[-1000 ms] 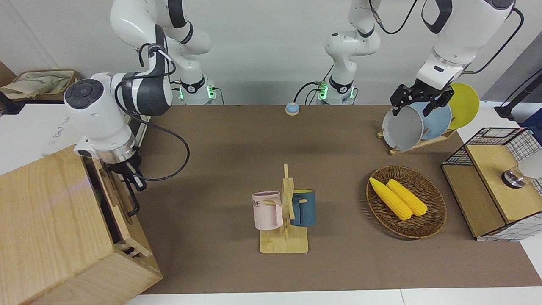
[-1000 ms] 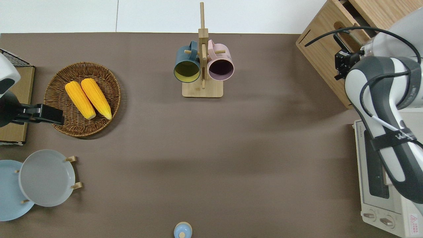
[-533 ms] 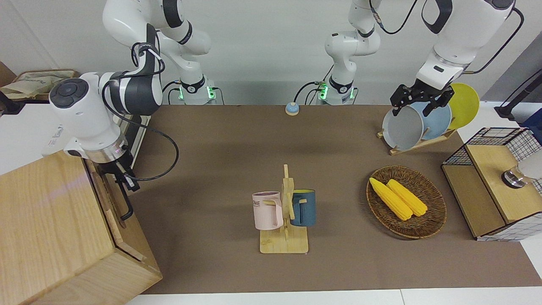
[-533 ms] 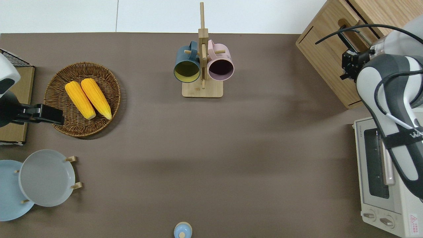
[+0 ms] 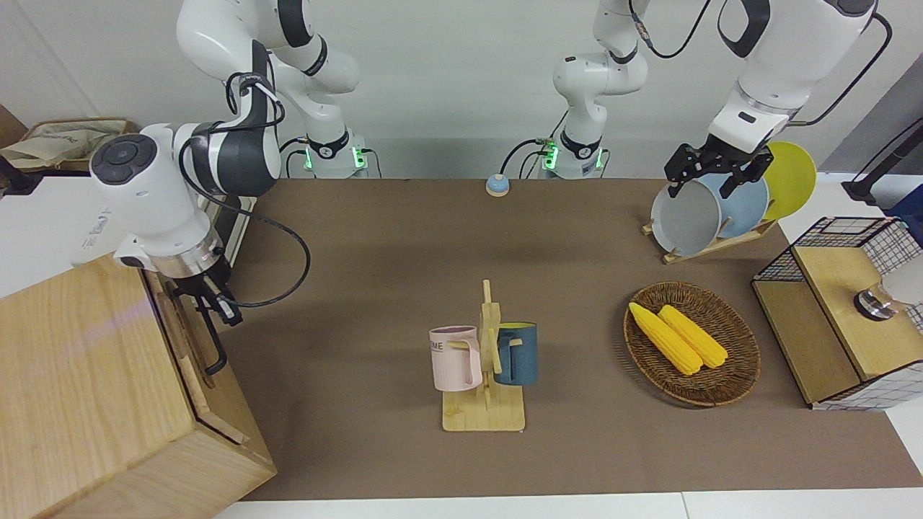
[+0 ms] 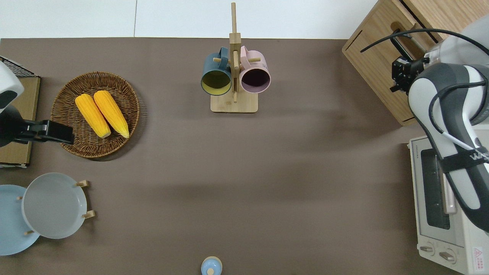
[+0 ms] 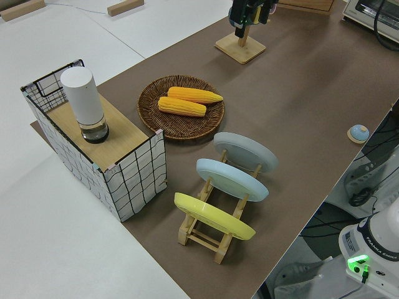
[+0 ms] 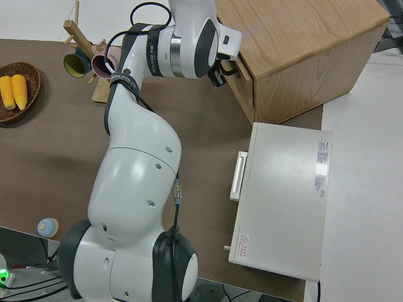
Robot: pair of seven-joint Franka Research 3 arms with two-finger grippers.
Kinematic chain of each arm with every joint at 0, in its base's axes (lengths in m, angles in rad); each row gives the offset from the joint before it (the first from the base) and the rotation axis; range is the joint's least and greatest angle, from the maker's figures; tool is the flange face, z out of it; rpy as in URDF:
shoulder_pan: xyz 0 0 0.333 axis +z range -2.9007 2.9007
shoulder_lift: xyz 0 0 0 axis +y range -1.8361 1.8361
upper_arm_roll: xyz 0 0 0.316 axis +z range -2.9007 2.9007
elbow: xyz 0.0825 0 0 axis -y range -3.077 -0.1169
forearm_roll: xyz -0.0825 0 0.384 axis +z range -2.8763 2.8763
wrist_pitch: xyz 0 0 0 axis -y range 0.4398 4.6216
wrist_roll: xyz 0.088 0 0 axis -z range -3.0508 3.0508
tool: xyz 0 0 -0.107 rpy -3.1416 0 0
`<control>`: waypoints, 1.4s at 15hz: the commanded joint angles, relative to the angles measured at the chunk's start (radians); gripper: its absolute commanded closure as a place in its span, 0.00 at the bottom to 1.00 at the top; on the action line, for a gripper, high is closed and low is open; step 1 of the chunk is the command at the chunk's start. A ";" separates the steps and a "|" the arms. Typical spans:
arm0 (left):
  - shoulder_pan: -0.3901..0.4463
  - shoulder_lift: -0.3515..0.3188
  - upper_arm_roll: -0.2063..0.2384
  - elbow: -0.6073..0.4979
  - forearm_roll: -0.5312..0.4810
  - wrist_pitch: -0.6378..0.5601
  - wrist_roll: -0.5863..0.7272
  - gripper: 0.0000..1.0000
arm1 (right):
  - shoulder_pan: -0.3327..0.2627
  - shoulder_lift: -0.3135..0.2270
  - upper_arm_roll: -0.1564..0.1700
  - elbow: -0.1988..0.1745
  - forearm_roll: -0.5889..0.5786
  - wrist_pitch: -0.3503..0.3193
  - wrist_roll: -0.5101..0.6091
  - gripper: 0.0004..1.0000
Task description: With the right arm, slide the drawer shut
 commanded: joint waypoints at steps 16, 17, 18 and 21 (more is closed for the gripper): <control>-0.007 -0.004 0.000 0.009 0.018 -0.018 -0.010 0.01 | 0.178 -0.355 0.011 -0.251 0.007 -0.093 -0.456 1.00; -0.007 -0.004 0.000 0.010 0.018 -0.018 -0.010 0.01 | 0.178 -0.376 0.011 -0.251 0.007 -0.116 -0.496 1.00; -0.007 -0.004 0.000 0.010 0.018 -0.018 -0.010 0.01 | 0.176 -0.396 0.009 -0.251 0.007 -0.141 -0.543 1.00; -0.007 -0.004 0.000 0.009 0.018 -0.018 -0.010 0.01 | 0.167 -0.432 0.006 -0.245 0.007 -0.184 -0.726 1.00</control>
